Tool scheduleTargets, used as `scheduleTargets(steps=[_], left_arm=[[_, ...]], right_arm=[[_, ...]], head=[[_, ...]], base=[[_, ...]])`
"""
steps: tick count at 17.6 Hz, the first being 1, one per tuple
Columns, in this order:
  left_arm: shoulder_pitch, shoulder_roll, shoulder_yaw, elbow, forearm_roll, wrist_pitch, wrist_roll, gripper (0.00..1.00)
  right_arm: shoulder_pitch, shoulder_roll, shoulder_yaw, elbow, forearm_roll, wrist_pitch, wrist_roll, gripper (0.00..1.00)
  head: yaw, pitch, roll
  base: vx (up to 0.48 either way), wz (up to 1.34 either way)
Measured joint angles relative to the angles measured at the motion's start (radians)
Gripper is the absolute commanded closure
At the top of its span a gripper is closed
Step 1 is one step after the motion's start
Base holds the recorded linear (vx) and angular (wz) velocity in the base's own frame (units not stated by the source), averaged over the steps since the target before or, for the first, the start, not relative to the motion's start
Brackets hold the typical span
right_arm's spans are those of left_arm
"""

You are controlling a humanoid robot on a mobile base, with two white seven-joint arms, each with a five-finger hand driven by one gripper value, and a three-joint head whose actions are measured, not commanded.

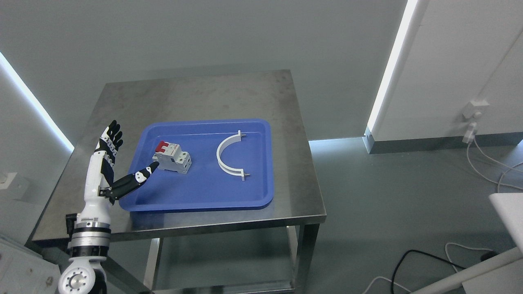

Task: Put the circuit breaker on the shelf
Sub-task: 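Reach the left hand toward the grey circuit breaker on the blue tray, then close the left hand fingers around the circuit breaker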

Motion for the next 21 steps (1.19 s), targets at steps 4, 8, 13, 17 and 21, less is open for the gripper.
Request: scheduleTargets(steps=[4,8,13,17,21], left_arm=[[0.01,0.009,0.011,-0.002,0.001,0.0,-0.005,0.0],[0.001,0.03,0.015,0.005,0.001,0.0,-0.09,0.0],[-0.085,0.111,0.003,0.063,-0.017,-0.005,-0.299,0.01],[-0.192,0.197,-0.038,0.137,-0.076,0.002,-0.417,0.04],[-0.296,0.26,-0.087,0.224,-0.189,0.005,-0.515,0.06]], right_arm=[[0.0,0.0,0.0,0.0,0.0,0.0,0.0,0.0],[0.0,0.0,0.0,0.0,0.0,0.0,0.0,0.0],[0.0,0.0,0.0,0.0,0.0,0.0,0.0,0.0],[0.0,0.0,0.0,0.0,0.0,0.0,0.0,0.0],[0.0,0.0,0.0,0.0,0.0,0.0,0.0,0.0]], head=[[0.0,0.0,0.0],[0.0,0.0,0.0],[0.0,0.0,0.0],[0.0,0.0,0.0],[0.0,0.0,0.0]], base=[[0.0,0.0],[0.0,0.0],[0.002,0.0],[0.003,0.0],[0.0,0.0]])
